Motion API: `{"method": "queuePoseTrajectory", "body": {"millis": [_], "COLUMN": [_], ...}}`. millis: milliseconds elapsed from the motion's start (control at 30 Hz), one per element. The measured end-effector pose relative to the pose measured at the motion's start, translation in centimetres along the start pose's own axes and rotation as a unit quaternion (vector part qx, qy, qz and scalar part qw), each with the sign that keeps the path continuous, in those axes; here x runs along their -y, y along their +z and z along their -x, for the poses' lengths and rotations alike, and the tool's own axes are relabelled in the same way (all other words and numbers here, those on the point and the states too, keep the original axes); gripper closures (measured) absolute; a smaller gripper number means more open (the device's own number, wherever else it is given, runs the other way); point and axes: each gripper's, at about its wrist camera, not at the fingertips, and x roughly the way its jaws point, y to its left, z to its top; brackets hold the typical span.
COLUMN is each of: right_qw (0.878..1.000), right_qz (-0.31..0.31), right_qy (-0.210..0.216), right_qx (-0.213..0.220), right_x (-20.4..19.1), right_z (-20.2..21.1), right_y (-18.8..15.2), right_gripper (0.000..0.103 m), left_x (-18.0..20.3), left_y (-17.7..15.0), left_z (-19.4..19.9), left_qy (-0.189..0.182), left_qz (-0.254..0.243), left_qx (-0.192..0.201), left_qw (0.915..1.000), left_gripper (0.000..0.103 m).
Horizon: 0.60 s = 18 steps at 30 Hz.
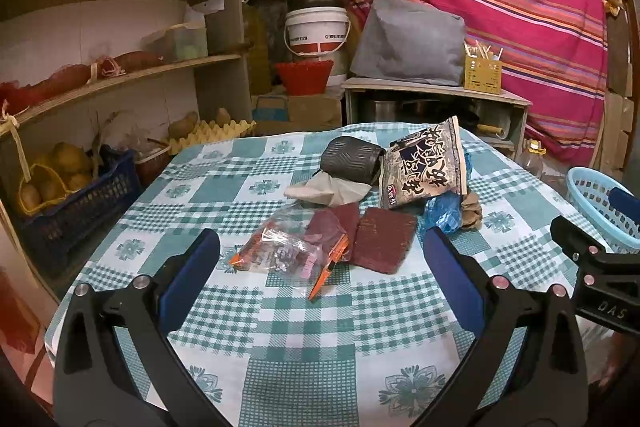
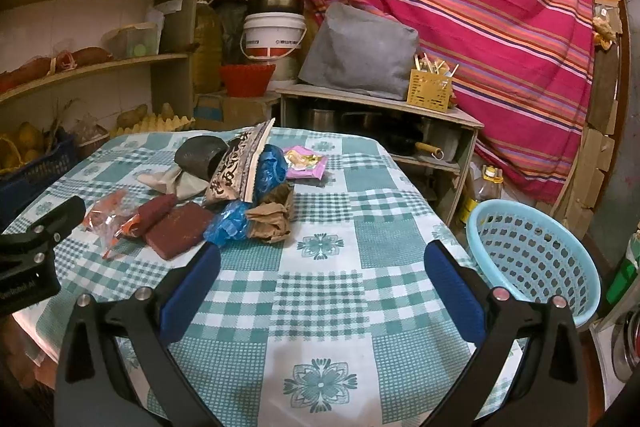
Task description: Collect trash
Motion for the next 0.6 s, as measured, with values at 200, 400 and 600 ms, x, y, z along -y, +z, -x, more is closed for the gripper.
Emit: {"method": "queuePoseTrajectory", "body": {"millis": [200, 400, 600], "right_qw": [1.0, 1.0, 1.0], "right_qz": [0.0, 0.0, -0.001], "right_qy": [0.001, 0.001, 0.001], "right_qx": [0.0, 0.0, 0.001], "right_x": [0.09, 0.1, 0.1], "right_z": [0.05, 0.03, 0.05], "right_y": [0.06, 0.06, 0.05], "right_gripper": [0.004, 0.004, 0.004], "left_x": [-0.01, 0.09, 0.05], "left_y": [-0.06, -0.08, -0.16], "left_z": [-0.05, 0.05, 0.07], "left_qy": [0.0, -0.001, 0.0], "left_qz": [0.0, 0.0, 0.002], "left_qx": [0.0, 0.003, 0.002], "left_qw": [1.0, 1.0, 1.0], "left_gripper": [0.005, 0.005, 0.005]}}
